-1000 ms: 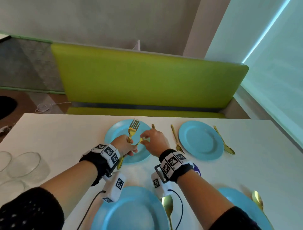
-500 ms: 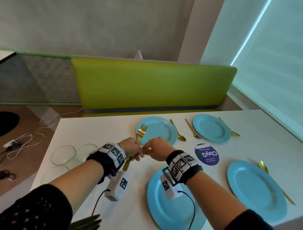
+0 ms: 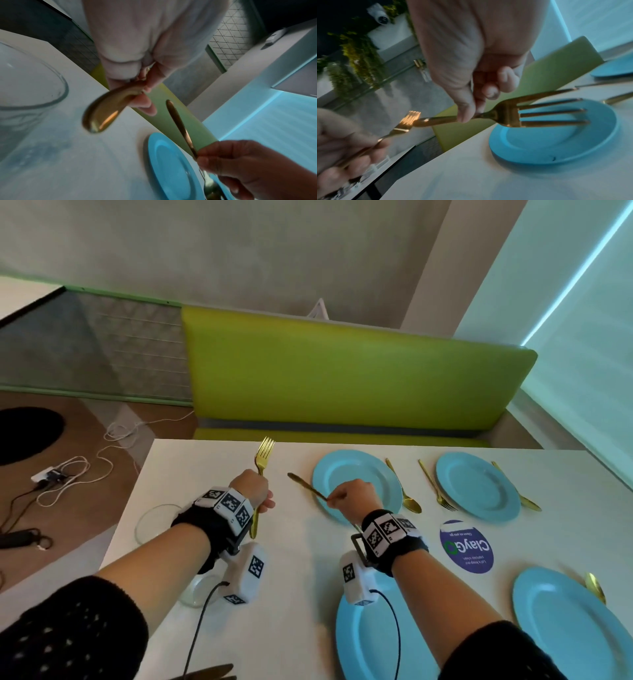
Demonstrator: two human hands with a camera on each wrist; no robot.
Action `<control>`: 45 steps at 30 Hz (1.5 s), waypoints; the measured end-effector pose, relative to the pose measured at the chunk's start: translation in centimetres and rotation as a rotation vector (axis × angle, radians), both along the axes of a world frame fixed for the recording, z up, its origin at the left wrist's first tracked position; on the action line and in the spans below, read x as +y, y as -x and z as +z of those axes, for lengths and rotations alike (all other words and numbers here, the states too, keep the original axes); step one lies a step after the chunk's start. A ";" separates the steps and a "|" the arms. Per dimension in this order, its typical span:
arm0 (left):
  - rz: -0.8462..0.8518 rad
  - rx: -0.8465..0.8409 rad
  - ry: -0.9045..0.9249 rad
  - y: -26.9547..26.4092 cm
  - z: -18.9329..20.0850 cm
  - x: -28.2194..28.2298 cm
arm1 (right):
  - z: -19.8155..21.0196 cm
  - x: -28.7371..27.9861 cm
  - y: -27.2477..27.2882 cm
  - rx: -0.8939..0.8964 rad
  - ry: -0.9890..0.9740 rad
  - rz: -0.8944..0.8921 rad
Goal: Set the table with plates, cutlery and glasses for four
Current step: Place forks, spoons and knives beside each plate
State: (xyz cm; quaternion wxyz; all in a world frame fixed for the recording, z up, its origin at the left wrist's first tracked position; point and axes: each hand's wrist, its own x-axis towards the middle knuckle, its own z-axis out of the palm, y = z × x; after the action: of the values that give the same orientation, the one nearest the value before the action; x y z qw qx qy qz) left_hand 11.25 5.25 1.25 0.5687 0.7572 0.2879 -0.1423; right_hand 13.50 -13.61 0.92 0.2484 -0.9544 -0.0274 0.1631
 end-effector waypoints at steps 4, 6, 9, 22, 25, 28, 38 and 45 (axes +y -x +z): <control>0.031 -0.038 0.064 -2.1 -0.2 1.7 | -2.1 1.9 -3.0 0.109 -0.068 -0.172; 0.038 -0.054 0.088 -3.1 -0.4 2.1 | -3.2 2.9 -4.3 0.180 -0.099 -0.227; 0.037 -0.072 0.105 -4.5 -1.0 2.6 | -4.7 4.5 -5.9 0.253 -0.081 -0.272; 0.049 -0.090 0.153 -7.4 -2.9 2.8 | -9.6 7.0 -8.9 0.235 0.098 -0.264; 0.048 -0.091 0.157 -7.6 -3.1 2.4 | -9.8 6.9 -9.0 0.213 0.072 -0.305; 0.043 -0.092 0.159 -7.6 -3.2 2.3 | -9.9 7.0 -9.3 0.159 0.070 -0.334; 0.053 -0.070 0.131 -7.1 -3.7 1.7 | -9.9 6.0 -9.7 0.138 0.000 -0.406; 0.050 -0.066 0.121 -6.8 -3.7 1.2 | -10.1 5.1 -9.5 0.150 -0.031 -0.413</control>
State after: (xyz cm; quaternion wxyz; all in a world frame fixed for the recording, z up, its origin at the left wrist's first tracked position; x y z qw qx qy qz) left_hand 18.06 6.46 -2.41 0.6258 0.7184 0.2789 -0.1201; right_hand 22.97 -8.55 -9.19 0.2925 -0.9210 0.1845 0.1790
